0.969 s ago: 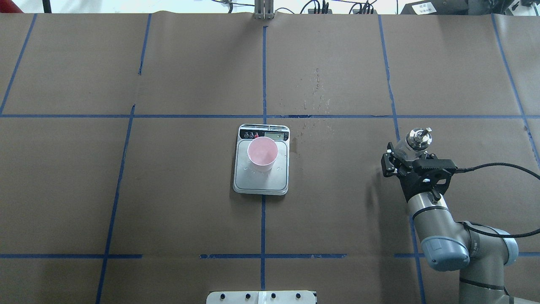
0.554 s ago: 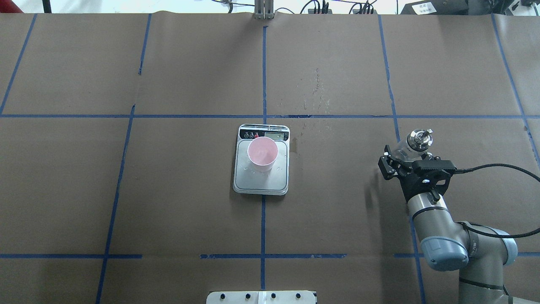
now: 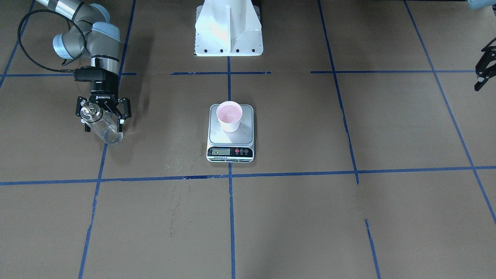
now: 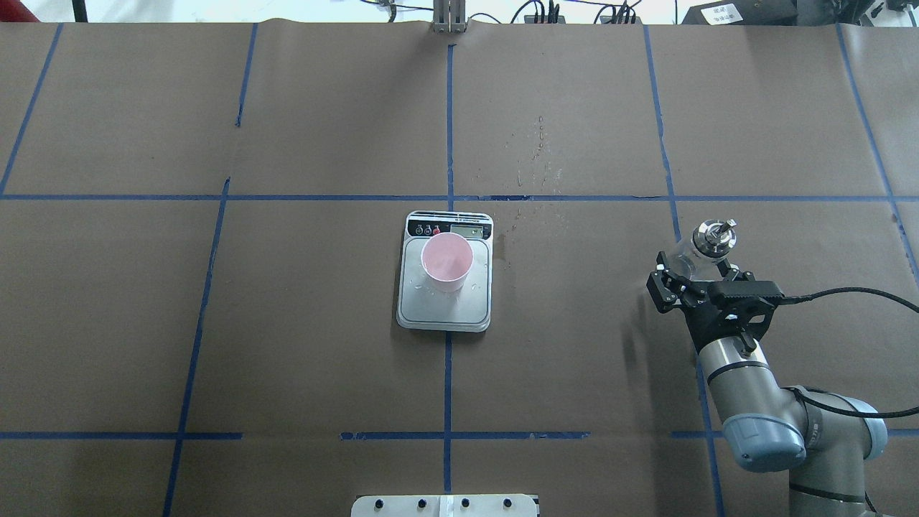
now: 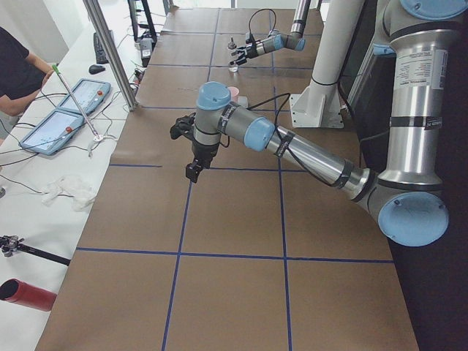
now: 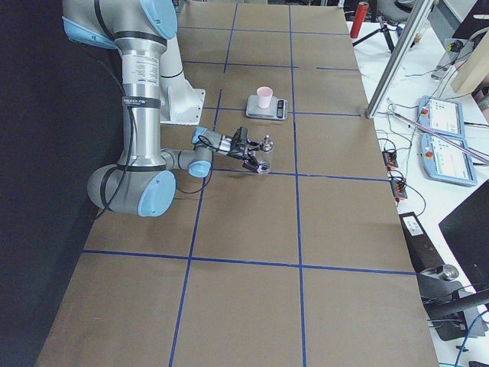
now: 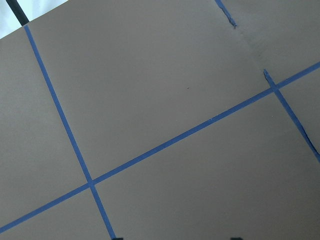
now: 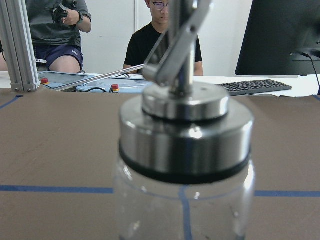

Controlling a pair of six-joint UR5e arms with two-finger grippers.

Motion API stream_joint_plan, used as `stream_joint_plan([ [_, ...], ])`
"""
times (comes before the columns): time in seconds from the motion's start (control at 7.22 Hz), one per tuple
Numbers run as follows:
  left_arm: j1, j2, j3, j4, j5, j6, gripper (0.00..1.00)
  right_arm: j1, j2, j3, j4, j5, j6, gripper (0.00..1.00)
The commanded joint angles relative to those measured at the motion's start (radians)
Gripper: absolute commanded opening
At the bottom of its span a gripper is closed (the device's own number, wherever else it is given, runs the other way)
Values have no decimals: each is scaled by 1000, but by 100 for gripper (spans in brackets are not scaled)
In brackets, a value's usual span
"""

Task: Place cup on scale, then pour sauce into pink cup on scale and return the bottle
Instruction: 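Lower the bottle onto the table with the right gripper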

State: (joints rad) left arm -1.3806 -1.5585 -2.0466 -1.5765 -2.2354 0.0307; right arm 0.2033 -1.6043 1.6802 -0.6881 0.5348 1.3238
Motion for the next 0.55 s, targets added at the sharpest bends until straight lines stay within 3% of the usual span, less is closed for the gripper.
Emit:
stream_joint_plan([
  [0.0, 0, 5, -15, 15, -1, 0, 77, -45, -13, 1, 18, -44, 0, 100],
  [0.42, 0, 8, -33, 36, -1, -2, 79, -145, -101, 1, 125, -122, 0, 100],
])
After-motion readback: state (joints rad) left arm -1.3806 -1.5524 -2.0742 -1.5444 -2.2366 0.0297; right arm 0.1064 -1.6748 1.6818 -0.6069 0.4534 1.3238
